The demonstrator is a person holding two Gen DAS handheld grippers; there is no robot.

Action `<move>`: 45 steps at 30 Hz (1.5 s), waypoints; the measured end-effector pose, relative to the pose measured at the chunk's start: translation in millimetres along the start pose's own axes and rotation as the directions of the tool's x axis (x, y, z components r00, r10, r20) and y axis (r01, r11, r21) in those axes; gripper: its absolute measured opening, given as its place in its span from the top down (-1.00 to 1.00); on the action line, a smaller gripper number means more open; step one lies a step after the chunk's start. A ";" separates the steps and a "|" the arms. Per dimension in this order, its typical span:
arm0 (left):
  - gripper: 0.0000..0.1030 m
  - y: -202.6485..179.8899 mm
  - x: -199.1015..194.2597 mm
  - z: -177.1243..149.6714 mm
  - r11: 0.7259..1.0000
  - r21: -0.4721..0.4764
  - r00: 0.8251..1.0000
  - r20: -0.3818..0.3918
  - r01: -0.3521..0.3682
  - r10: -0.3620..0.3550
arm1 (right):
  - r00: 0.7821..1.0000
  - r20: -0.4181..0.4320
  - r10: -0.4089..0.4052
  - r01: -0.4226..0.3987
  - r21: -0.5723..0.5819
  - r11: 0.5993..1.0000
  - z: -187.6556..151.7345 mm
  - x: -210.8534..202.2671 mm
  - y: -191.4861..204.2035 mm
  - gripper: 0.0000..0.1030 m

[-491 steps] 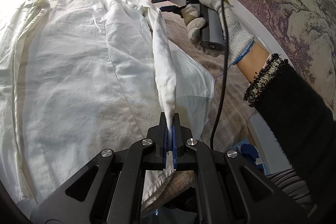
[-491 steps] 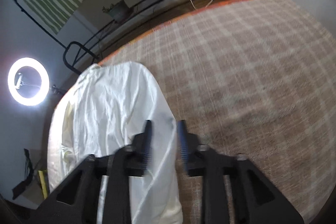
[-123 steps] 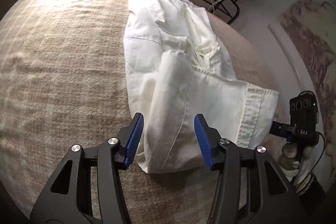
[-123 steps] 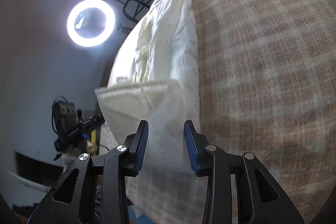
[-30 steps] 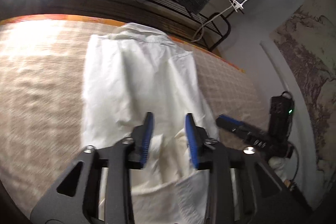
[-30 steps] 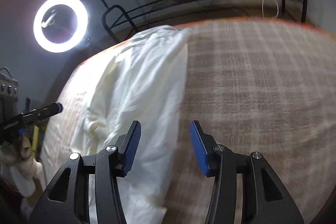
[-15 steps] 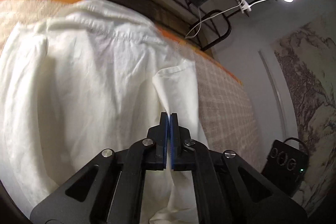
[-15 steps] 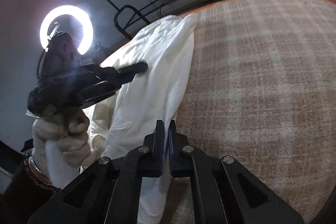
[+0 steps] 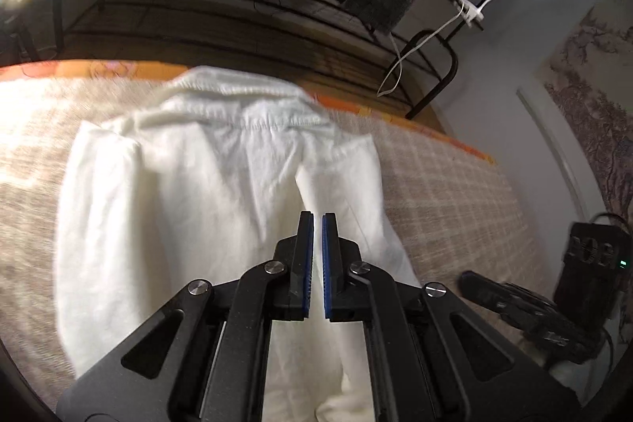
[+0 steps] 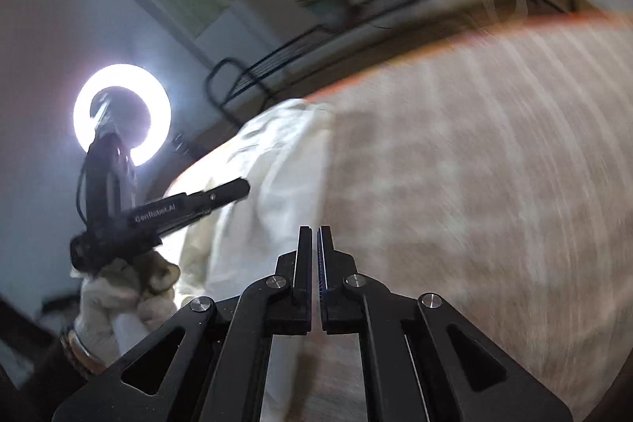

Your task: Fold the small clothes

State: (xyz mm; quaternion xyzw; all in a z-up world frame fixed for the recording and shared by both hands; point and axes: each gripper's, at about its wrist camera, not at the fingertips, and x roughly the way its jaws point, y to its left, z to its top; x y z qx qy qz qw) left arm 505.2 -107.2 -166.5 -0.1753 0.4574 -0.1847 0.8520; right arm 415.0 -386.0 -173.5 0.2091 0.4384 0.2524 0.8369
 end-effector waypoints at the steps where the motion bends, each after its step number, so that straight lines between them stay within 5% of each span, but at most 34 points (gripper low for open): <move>1: 1.00 -0.1 -12.2 3.2 1.000 0.017 1.000 0.015 0.000 0.000 | 1.000 -0.014 -0.014 0.014 -0.034 0.999 6.0 6.5 5.8 0.93; 6: 1.00 24.0 -63.5 18.5 0.997 0.065 0.995 0.087 -0.045 0.039 | 0.997 -0.081 -0.017 0.006 -0.133 0.991 32.6 47.1 25.4 0.93; 10: 0.91 62.2 -89.6 19.1 0.996 0.056 0.993 0.097 -0.070 0.065 | 0.985 -0.132 -0.114 0.093 -0.155 0.983 45.8 91.9 19.4 0.93; 12: 0.71 79.6 -90.8 17.0 0.992 0.060 0.991 0.089 -0.109 0.103 | 0.978 -0.128 -0.162 0.142 -0.153 0.978 52.4 105.0 10.8 1.00; 14: 0.22 98.6 -88.8 13.7 0.989 0.045 0.988 0.075 -0.140 0.136 | 0.981 -0.107 -0.165 0.150 -0.132 0.980 61.8 108.5 4.6 1.00; 17: 0.07 119.5 -76.2 8.9 0.989 0.014 0.988 0.037 -0.148 0.147 | 0.961 -0.078 -0.265 0.254 -0.131 0.958 75.6 112.2 0.6 1.00; 19: 0.06 129.5 -64.1 6.4 0.990 0.003 0.990 0.002 -0.143 0.143 | 0.966 -0.064 -0.249 0.240 -0.121 0.963 81.0 105.3 -2.2 0.98; 20: 0.06 134.1 -57.0 5.7 0.989 -0.004 0.989 -0.012 -0.146 0.146 | 0.971 -0.054 -0.234 0.226 -0.121 0.966 83.1 102.0 -3.2 0.88; 23: 0.06 145.2 -35.8 8.4 0.988 -0.040 0.988 -0.029 -0.150 0.149 | 0.975 -0.037 -0.221 0.215 -0.124 0.969 86.7 99.9 -7.1 0.08; 25: 0.06 145.8 -30.2 13.6 0.987 -0.050 0.988 0.003 -0.152 0.153 | 0.974 -0.054 -0.220 0.211 -0.139 0.968 86.2 103.7 -9.0 0.06; 32: 0.13 137.9 -3.1 34.1 0.988 -0.022 0.988 0.023 -0.154 0.154 | 0.974 -0.060 -0.216 0.205 -0.158 0.966 86.9 121.3 -6.5 0.18; 33: 0.26 135.5 1.2 35.4 0.990 -0.012 0.990 0.016 -0.141 0.141 | 0.974 -0.059 -0.217 0.206 -0.162 0.965 87.7 122.2 -5.8 0.36; 34: 0.73 132.4 4.3 36.9 0.990 -0.002 0.990 0.012 -0.142 0.142 | 0.976 -0.071 -0.204 0.190 -0.163 0.968 88.8 125.3 -5.4 0.56; 35: 0.97 130.2 8.0 37.3 0.989 0.007 0.989 0.005 -0.150 0.150 | 0.977 -0.084 -0.196 0.181 -0.160 0.970 88.0 127.8 -5.8 0.90; 45: 1.00 111.8 -37.9 35.6 0.993 0.011 0.987 0.113 -0.120 0.118 | 0.986 0.031 -0.166 0.169 -0.141 0.975 89.3 81.9 12.2 0.98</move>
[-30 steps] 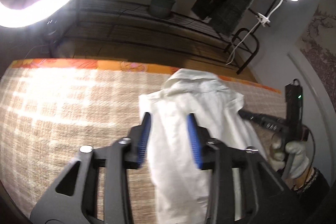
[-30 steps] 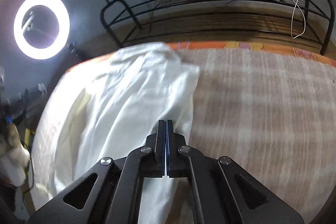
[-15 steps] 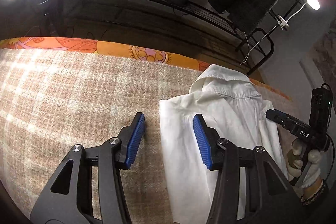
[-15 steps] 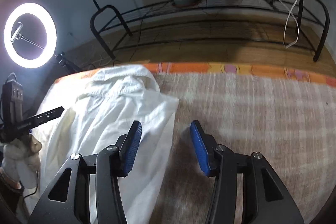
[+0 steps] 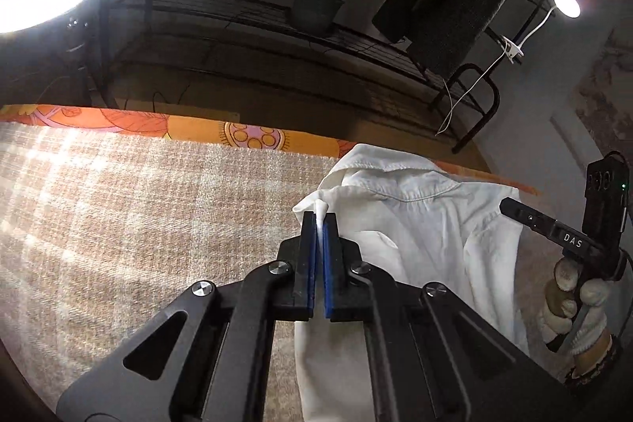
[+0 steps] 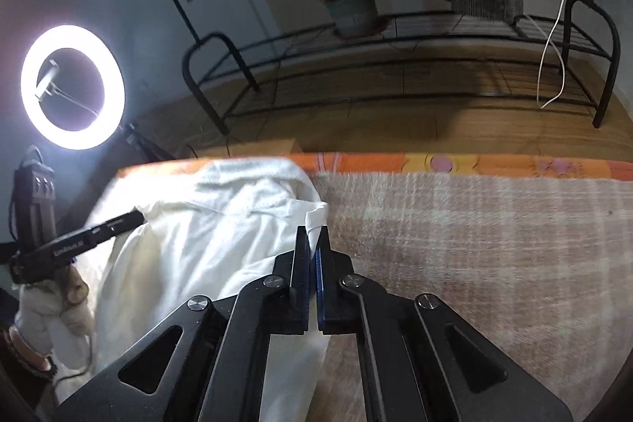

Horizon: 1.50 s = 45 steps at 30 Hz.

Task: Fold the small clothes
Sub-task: 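Grasp the shirt fabric near the collar with the left tool, then lift the collar end with the left tool and fold it over the shirt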

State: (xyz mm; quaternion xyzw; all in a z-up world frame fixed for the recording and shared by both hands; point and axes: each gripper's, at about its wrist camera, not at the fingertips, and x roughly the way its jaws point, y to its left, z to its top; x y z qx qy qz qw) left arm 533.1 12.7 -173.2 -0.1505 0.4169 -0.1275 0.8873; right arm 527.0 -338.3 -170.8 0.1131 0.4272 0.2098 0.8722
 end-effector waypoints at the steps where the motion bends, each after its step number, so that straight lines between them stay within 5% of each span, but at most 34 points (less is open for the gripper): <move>1: 1.00 -2.9 -9.7 0.4 1.000 0.006 1.000 0.012 0.002 -0.002 | 1.000 0.006 0.003 -0.003 -0.006 1.000 1.0 -8.1 4.3 0.98; 12: 1.00 -49.6 -133.7 -34.9 0.995 0.098 0.994 0.112 -0.019 0.007 | 0.997 0.074 0.004 0.001 -0.080 0.997 -20.2 -116.2 70.7 0.98; 22: 1.00 -59.0 -208.4 -108.4 0.991 0.128 0.993 0.113 -0.033 0.018 | 0.999 0.046 -0.025 0.029 -0.083 0.996 -99.6 -189.0 106.5 0.98; 34: 1.00 -60.8 -236.4 -201.1 0.986 0.151 0.997 0.048 -0.072 0.065 | 0.997 -0.024 -0.067 0.065 -0.081 0.995 -183.3 -219.0 122.9 0.98; 45: 0.99 -41.9 -255.4 -266.6 0.974 0.219 0.994 -0.073 -0.062 0.080 | 0.969 -0.142 -0.200 0.156 -0.273 0.949 -249.9 -219.0 133.0 0.98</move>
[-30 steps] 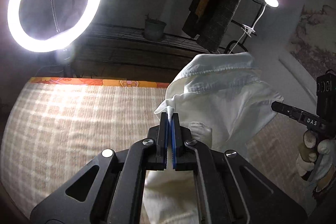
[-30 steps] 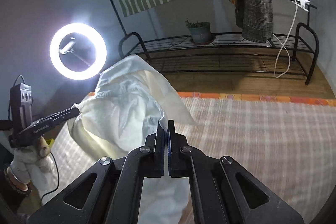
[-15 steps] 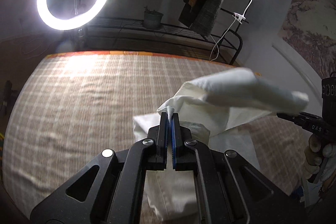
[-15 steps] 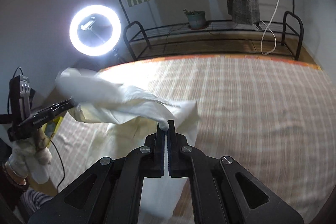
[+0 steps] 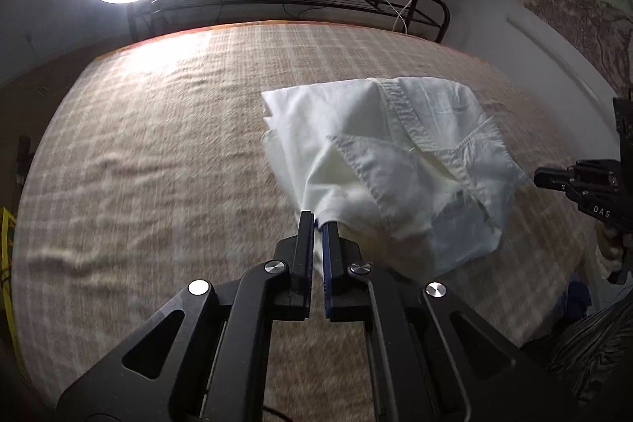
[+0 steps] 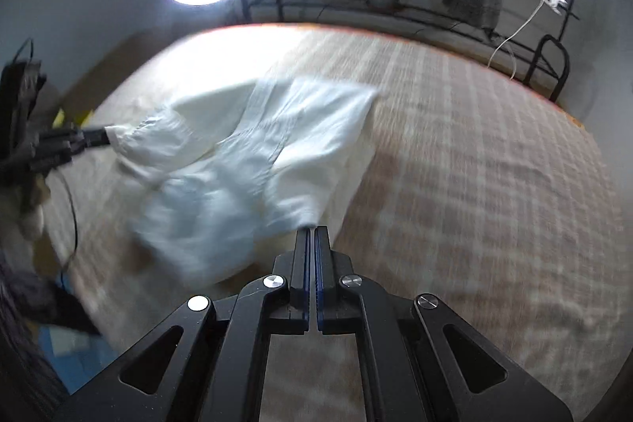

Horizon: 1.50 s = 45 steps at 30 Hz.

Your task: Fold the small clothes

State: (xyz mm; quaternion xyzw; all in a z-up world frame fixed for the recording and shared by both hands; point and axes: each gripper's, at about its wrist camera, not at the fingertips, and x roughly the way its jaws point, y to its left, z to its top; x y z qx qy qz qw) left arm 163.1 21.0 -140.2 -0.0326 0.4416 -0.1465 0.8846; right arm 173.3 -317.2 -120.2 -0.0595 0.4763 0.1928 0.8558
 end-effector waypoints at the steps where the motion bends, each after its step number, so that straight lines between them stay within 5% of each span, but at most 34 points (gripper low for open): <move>1: 0.99 5.7 -6.0 -2.5 0.999 -0.037 1.000 0.009 0.021 -0.021 | 1.000 -0.003 0.010 -0.010 0.015 1.000 -4.7 -3.3 -2.9 0.98; 3: 0.98 17.5 -11.7 -2.9 0.990 -0.128 0.998 0.021 0.068 -0.066 | 0.999 0.010 0.048 -0.049 0.083 0.995 -10.7 -11.6 -12.6 0.97; 5: 0.65 30.0 -12.1 2.7 0.968 -0.223 0.993 0.028 0.117 -0.114 | 0.992 0.047 0.120 -0.126 0.190 0.974 -13.3 -17.9 -28.3 0.95; 7: 0.34 41.2 -10.1 7.8 0.929 -0.327 0.985 0.054 0.173 -0.164 | 0.984 0.066 0.164 -0.176 0.270 0.947 -15.3 -16.1 -36.1 0.72; 8: 0.24 46.5 -5.9 10.3 0.905 -0.377 0.980 0.062 0.198 -0.188 | 0.980 0.077 0.184 -0.199 0.309 0.930 -15.2 -13.4 -40.9 0.44; 10: 0.23 53.2 7.2 15.5 0.874 -0.436 0.976 0.044 0.212 -0.214 | 0.976 0.087 0.198 -0.216 0.358 0.908 -13.6 -6.3 -43.7 0.24; 14: 0.30 48.8 38.0 16.3 0.835 -0.493 0.958 -0.009 0.243 -0.285 | 0.966 0.065 0.252 -0.256 0.404 0.878 -11.1 14.4 -35.0 0.24; 15: 0.43 45.8 43.8 15.5 0.837 -0.491 0.957 -0.026 0.241 -0.291 | 0.962 0.051 0.267 -0.264 0.410 0.873 -8.9 22.7 -33.8 0.24; 16: 0.86 41.5 49.1 14.1 0.845 -0.485 0.958 -0.050 0.223 -0.281 | 0.962 0.034 0.269 -0.259 0.414 0.873 -6.8 31.2 -32.1 0.24; 17: 0.98 37.7 52.4 13.7 0.853 -0.476 0.960 -0.064 0.212 -0.274 | 0.962 0.019 0.272 -0.256 0.416 0.873 -5.9 36.8 -31.2 0.28; 20: 0.99 31.6 44.9 16.9 0.861 -0.460 0.963 -0.043 0.217 -0.266 | 0.956 -0.007 0.293 -0.262 0.426 0.866 -1.5 43.9 -26.0 0.95; 23: 0.99 33.4 23.9 19.4 0.847 -0.466 0.958 -0.002 0.254 -0.288 | 0.941 0.050 0.333 -0.322 0.429 0.844 2.6 19.2 -25.0 0.96; 27: 0.99 39.3 24.4 9.2 0.882 -0.432 0.972 -0.050 0.186 -0.230 | 0.923 0.089 0.374 -0.378 0.388 0.841 -2.7 -7.4 -24.2 0.97; 29: 0.99 39.8 37.8 -2.5 0.887 -0.434 0.971 -0.095 0.159 -0.221 | 0.932 0.033 0.360 -0.344 0.391 0.854 -11.2 3.5 -24.3 0.97; 33: 0.99 22.1 46.2 -9.0 0.939 -0.331 0.981 -0.132 0.089 -0.140 | 0.954 -0.112 0.279 -0.225 0.351 0.909 -20.7 32.7 -11.1 0.97; 38: 0.82 27.1 27.8 3.3 0.944 -0.328 0.988 -0.124 0.044 -0.089 | 0.969 -0.147 0.198 -0.157 0.250 0.956 -5.5 16.5 -1.4 0.90; 42: 0.82 31.2 -9.7 13.0 0.949 -0.314 1.000 -0.019 0.011 -0.018 | 0.995 -0.024 0.097 -0.091 0.179 0.980 13.9 -16.9 0.0 0.89; 45: 0.81 21.5 -16.6 31.7 0.962 -0.272 0.999 0.054 0.020 -0.006 | 0.993 0.093 0.079 -0.090 0.125 0.988 35.0 -19.1 -0.4 0.89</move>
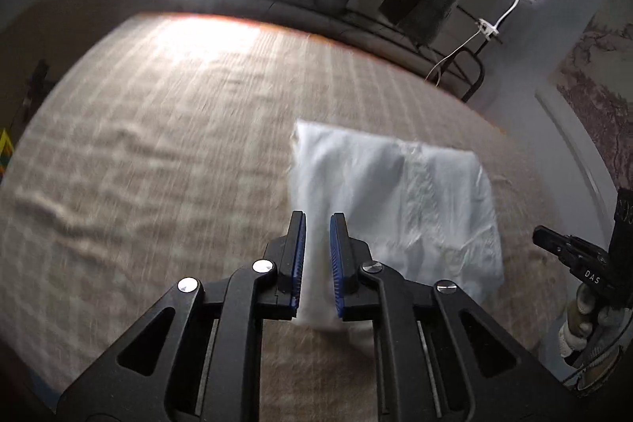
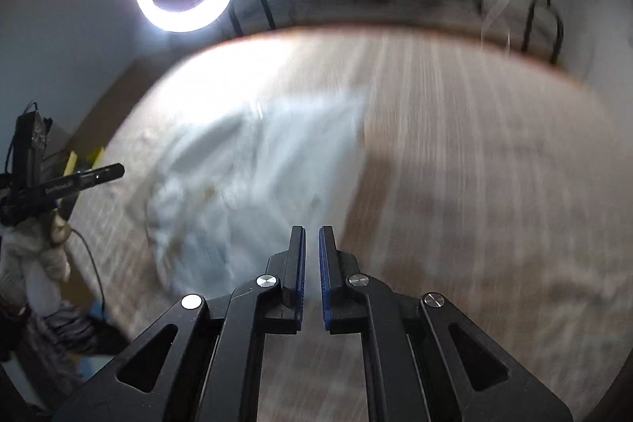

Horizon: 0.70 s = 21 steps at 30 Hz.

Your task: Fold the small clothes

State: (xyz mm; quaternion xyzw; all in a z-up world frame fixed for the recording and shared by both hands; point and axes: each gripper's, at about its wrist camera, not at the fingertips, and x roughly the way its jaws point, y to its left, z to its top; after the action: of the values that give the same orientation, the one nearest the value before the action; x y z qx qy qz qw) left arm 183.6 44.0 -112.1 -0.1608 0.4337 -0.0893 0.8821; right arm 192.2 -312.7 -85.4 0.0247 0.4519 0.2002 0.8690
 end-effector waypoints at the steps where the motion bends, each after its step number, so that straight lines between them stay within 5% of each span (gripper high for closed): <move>1: 0.81 -6.4 5.7 6.1 1.000 0.006 1.000 0.004 0.014 -0.014 | 1.000 0.017 0.019 -0.019 -0.012 1.000 8.3 6.8 4.5 0.89; 9: 0.81 -50.0 76.6 31.4 0.998 0.065 0.999 -0.032 0.017 -0.015 | 1.000 0.018 0.024 -0.023 -0.051 0.998 39.2 73.2 25.3 0.89; 13: 0.81 -57.6 105.1 35.6 0.992 0.120 0.998 -0.027 -0.045 0.049 | 1.000 0.017 0.004 -0.004 -0.024 1.000 50.6 95.5 10.7 0.89; 17: 0.80 -40.4 132.0 35.8 0.987 0.110 0.992 -0.040 -0.113 0.118 | 0.996 -0.034 -0.082 0.082 -0.015 0.997 49.9 119.0 -12.7 0.89; 21: 0.80 -14.1 145.4 34.5 0.993 0.048 0.991 -0.067 -0.111 0.114 | 0.980 -0.100 -0.171 0.175 0.031 0.984 37.2 137.8 -44.8 0.84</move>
State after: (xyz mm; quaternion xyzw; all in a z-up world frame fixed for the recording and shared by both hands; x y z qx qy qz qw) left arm 299.2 -5.1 -194.4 -0.1133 0.4702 -0.0546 0.8736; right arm 306.9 -297.7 -180.3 -0.0071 0.4976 0.1156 0.8596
